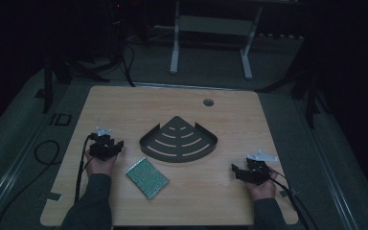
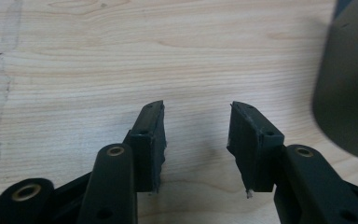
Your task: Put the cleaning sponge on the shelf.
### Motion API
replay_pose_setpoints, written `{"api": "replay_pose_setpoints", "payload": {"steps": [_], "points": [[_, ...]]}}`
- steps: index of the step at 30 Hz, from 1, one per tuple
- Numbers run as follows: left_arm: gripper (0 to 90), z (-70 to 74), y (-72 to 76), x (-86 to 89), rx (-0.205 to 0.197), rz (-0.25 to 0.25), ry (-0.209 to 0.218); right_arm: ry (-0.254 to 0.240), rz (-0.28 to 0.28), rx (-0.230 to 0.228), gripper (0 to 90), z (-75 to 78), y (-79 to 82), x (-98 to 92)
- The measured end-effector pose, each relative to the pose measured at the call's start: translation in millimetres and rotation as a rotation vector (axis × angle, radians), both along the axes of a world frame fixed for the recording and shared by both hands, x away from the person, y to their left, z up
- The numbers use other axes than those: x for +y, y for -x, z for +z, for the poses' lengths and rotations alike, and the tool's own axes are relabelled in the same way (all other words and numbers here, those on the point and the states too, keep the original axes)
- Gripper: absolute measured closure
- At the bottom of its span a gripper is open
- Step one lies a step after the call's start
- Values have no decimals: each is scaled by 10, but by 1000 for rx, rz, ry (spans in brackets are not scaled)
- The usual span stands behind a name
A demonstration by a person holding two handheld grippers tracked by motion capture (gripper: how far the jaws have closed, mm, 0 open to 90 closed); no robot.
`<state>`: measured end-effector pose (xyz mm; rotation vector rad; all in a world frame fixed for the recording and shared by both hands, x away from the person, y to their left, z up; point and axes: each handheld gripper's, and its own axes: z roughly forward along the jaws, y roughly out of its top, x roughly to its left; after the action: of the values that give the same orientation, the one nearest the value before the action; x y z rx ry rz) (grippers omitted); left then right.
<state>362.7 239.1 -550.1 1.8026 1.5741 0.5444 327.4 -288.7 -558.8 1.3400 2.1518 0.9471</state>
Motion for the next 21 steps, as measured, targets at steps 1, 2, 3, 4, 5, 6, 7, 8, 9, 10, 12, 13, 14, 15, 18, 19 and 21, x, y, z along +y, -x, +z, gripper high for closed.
{"api": "replay_pose_setpoints", "payload": {"steps": [1,2,3,4,5,6,7,8,9,10,12,13,14,15,18,19,21], "points": [[573,31,27,-1,-12,-16,17,0,0,0,268,0,0,0],[576,49,42,-7,-18,-26,20,0,0,0,268,0,0,0],[578,49,42,-7,-18,-26,20,0,0,0,268,0,0,0],[578,66,59,-20,-27,-36,21,0,0,0,268,0,0,0],[593,104,94,-41,-33,-71,41,0,1,0,268,0,-1,-1],[609,104,94,-41,-33,-71,41,0,1,0,268,0,-1,-1],[622,129,116,-55,-35,-87,52,0,1,1,268,1,0,-1],[637,157,143,-74,-38,-105,52,0,0,2,268,1,0,0],[637,184,170,-95,-42,-122,44,0,0,2,268,1,0,0],[667,210,192,-114,-48,-133,37,0,0,2,267,1,0,0],[675,256,227,-141,-53,-153,38,0,1,2,267,1,0,0],[699,272,241,-154,-54,-160,31,0,2,3,266,1,-1,-1],[699,286,253,-167,-51,-170,33,0,2,3,266,1,-1,-1],[718,297,266,-179,-50,-184,37,0,2,4,266,1,-1,-1],[790,329,311,-235,-46,-220,47,-1,3,4,266,1,-2,-1],[790,341,327,-264,-45,-234,45,-1,3,4,266,1,-2,-1],[838,368,360,-320,-45,-270,38,-1,3,4,266,1,-3,-2]]}}
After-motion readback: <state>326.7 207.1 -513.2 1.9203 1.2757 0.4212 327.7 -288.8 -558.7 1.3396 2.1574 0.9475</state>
